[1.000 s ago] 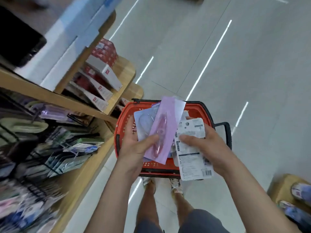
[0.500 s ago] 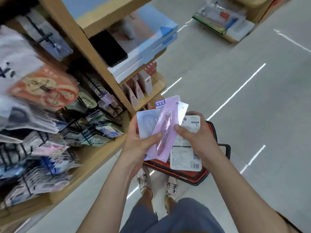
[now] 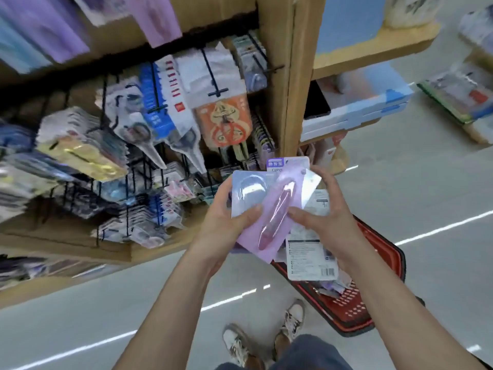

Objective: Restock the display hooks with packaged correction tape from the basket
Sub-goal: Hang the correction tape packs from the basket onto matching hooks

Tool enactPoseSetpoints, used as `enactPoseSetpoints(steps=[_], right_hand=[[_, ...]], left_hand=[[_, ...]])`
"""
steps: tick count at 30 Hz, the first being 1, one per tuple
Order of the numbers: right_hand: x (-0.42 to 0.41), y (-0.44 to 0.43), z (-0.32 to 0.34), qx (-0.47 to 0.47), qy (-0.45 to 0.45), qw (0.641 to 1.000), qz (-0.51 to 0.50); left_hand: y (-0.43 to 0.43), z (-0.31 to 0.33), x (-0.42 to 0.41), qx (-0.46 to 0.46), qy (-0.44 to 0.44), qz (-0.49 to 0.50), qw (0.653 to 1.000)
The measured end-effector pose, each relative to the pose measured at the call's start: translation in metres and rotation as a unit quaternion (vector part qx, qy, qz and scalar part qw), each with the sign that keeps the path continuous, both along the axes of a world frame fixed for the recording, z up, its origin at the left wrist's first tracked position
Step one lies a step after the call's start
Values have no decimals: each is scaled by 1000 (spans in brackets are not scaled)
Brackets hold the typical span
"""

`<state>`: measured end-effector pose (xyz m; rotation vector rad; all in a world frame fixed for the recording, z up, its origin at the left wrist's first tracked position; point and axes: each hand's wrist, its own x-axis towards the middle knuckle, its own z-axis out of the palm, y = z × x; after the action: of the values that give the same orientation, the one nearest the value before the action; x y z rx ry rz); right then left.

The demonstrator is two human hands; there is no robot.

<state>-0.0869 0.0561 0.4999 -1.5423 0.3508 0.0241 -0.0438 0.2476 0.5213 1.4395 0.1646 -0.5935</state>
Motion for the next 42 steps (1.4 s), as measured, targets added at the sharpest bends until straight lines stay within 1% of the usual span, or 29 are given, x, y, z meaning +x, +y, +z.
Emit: enactPoseSetpoints(steps=[4, 8, 10, 11, 14, 15, 17, 19, 21, 23, 26, 28, 29, 30, 32, 34, 36, 40, 41, 42], right_hand=[[11, 42, 13, -1, -17, 999, 36], [21, 80, 34, -13, -20, 997, 76], [26, 99, 46, -14, -17, 993, 116], [28, 110, 53, -27, -20, 990, 138], [34, 145, 76, -88, -39, 980, 175], [36, 156, 82, -94, -46, 978, 179], [40, 175, 97, -94, -62, 975, 189], [43, 190, 113, -111, -85, 966, 218], [46, 202, 131, -158, -113, 948, 253], [52, 214, 148, -197, -136, 925, 296], [63, 233, 168, -270, -166, 872, 373], [71, 248, 177, -294, -187, 840, 416], [77, 255, 179, -301, -191, 827, 434], [82, 261, 180, -306, -193, 815, 452], [93, 271, 177, -303, -187, 795, 491], [104, 282, 169, -300, -191, 781, 513], [116, 291, 160, -280, -197, 786, 515], [136, 307, 147, -243, -203, 797, 515], [141, 310, 144, -236, -200, 800, 514], [146, 313, 142, -228, -195, 805, 512]], left_hand=[[50, 5, -8, 31, -26, 158, 987], [109, 26, -16, 49, -105, 222, 968], [140, 39, -18, 77, -123, 219, 965], [157, 44, -18, 85, -111, 209, 968], [213, 65, -22, 55, -75, 127, 988], [230, 73, -24, 50, -79, 96, 991], [259, 90, -29, 96, -116, 69, 986], [279, 109, -31, 181, -167, 99, 964], [296, 126, -31, 274, -221, 136, 926], [310, 141, -25, 350, -276, 149, 883], [319, 160, -11, 405, -336, 112, 843], [319, 169, 0, 411, -361, 93, 832], [319, 174, 4, 398, -363, 92, 838], [319, 177, 8, 370, -358, 99, 852], [321, 183, 15, 280, -344, 135, 886], [325, 184, 21, 205, -326, 181, 905], [331, 181, 27, 176, -303, 205, 914], [352, 175, 34, 110, -248, 189, 944], [356, 175, 35, 107, -238, 196, 945], [359, 174, 36, 124, -232, 216, 940]])
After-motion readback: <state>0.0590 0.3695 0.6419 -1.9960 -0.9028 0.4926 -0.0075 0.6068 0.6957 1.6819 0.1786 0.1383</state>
